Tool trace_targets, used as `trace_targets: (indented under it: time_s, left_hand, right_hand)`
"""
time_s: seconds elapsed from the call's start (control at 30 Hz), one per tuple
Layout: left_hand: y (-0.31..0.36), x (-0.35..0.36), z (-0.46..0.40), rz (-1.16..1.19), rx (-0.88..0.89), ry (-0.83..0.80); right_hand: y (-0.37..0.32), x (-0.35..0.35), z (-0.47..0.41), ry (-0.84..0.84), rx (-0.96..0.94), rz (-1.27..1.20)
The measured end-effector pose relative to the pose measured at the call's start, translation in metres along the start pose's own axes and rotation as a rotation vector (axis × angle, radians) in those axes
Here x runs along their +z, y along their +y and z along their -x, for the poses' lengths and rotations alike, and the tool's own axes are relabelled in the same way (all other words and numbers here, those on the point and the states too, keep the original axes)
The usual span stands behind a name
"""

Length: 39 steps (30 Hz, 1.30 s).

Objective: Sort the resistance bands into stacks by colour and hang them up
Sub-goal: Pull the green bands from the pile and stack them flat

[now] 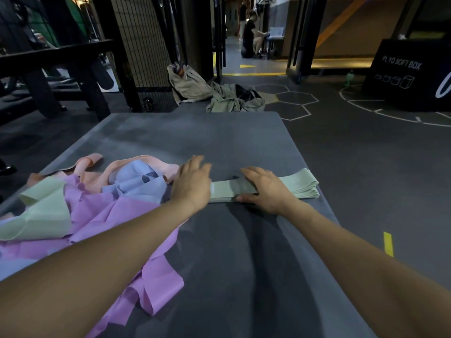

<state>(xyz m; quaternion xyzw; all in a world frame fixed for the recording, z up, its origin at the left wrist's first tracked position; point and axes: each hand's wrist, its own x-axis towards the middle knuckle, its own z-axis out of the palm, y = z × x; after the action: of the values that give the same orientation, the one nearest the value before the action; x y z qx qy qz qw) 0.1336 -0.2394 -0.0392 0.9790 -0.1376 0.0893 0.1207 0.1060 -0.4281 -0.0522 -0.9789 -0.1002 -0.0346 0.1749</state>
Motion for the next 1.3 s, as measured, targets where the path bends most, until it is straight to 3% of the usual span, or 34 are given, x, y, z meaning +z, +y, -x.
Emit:
trace_targets:
  time_s: [0.07,0.13,0.37,0.47,0.57,0.67,0.83,0.97,1.3]
  left_hand:
    - [0.017,0.003,0.006,0.048,0.150,0.051]
    - [0.031,0.012,0.012,0.075,0.199,0.003]
    - [0.023,0.027,0.017,0.058,0.191,-0.066]
    - [0.021,0.024,0.015,0.083,0.204,-0.109]
    - [0.016,0.018,0.016,0.194,0.202,-0.201]
    - [0.007,-0.001,0.019,0.299,0.195,-0.144]
    - [-0.033,-0.053,0.030,0.352,0.117,0.034]
    - [-0.088,-0.084,0.050,0.251,0.022,0.108]
    - [-0.215,-0.119,0.109,0.226,-0.286,0.086]
  right_hand:
    - [-0.003,0.000,0.005,0.070,0.000,0.000]
    - [-0.002,0.000,0.012,0.135,0.047,0.022]
    - [0.006,0.009,0.020,0.159,0.121,0.026]
    - [0.004,0.002,0.018,0.085,0.138,0.006]
    - [-0.003,-0.010,0.016,0.040,0.133,-0.021]
    - [-0.021,-0.019,0.013,0.073,0.126,-0.052]
    - [-0.079,-0.026,-0.007,0.100,0.066,-0.114]
    - [-0.140,-0.021,-0.022,0.098,0.014,-0.190]
    - [-0.289,0.038,-0.039,0.010,-0.257,-0.341]
